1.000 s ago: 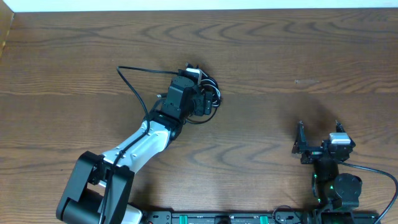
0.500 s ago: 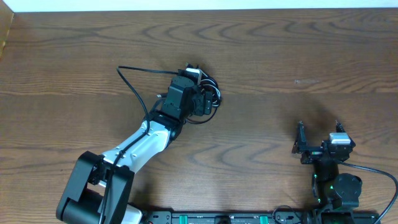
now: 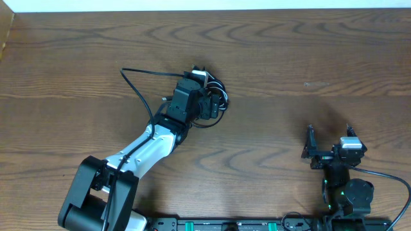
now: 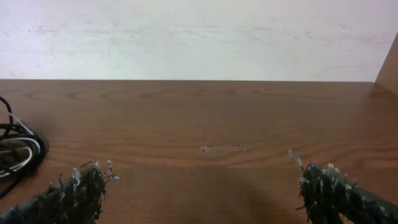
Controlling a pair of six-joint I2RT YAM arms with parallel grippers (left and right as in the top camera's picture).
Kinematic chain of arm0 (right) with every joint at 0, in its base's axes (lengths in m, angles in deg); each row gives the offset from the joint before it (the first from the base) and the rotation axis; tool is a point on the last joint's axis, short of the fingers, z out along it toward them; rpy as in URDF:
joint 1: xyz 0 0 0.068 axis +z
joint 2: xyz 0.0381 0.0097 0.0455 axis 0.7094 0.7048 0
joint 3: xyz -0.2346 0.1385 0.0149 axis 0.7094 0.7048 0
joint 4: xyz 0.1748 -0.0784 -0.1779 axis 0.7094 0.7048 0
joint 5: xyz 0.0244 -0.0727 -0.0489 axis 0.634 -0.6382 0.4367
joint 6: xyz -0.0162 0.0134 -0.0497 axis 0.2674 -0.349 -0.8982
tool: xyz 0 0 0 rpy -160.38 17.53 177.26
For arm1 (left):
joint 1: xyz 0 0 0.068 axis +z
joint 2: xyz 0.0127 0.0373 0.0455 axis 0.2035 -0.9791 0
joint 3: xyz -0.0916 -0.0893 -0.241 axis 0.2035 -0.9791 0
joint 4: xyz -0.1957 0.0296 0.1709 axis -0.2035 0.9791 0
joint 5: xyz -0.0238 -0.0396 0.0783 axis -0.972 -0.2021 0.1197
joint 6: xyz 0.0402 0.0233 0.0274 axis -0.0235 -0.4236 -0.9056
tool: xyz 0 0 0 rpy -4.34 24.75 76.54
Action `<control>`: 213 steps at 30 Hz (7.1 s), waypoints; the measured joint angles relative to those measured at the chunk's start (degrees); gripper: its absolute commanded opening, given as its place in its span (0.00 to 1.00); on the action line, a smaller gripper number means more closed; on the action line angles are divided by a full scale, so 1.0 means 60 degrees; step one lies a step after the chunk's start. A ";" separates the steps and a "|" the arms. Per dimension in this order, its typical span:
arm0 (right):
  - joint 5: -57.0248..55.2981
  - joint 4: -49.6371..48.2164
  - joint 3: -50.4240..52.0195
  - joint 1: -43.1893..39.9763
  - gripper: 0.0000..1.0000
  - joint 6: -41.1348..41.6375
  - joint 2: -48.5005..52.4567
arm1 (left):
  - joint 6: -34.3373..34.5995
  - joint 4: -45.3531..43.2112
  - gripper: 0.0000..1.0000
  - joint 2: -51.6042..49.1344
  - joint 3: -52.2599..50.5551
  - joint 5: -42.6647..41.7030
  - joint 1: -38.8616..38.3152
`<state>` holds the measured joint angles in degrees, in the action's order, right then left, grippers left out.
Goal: Untangle cables
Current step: 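Close the left gripper on a black cable loop in the bundle, then lift the cable bundle with the left gripper toward the center, then move the right gripper toward the bundle held by the left gripper, then grasp a cable strand in the bundle with the right gripper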
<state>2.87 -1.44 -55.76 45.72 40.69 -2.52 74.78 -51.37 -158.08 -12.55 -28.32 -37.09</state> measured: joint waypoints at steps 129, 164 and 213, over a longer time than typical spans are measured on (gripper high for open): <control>0.1213 -0.2306 0.0000 0.0000 0.99 0.0339 -0.0004 | -0.1494 -0.1413 0.08 0.4940 0.0036 -0.4623 -0.0011; 1.2021 -0.4728 -0.6430 -0.0426 0.99 0.2346 0.9643 | -0.0652 -0.2368 0.07 0.4940 0.0036 -0.4160 -0.0011; 0.5461 -0.5635 -0.6430 0.2860 0.01 0.8983 1.1500 | 0.0576 -0.3235 0.08 0.4765 0.0036 -0.3246 -0.0007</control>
<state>35.63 -35.25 -94.34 62.88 94.59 66.48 78.23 -70.78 -129.49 -12.34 -47.80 -37.13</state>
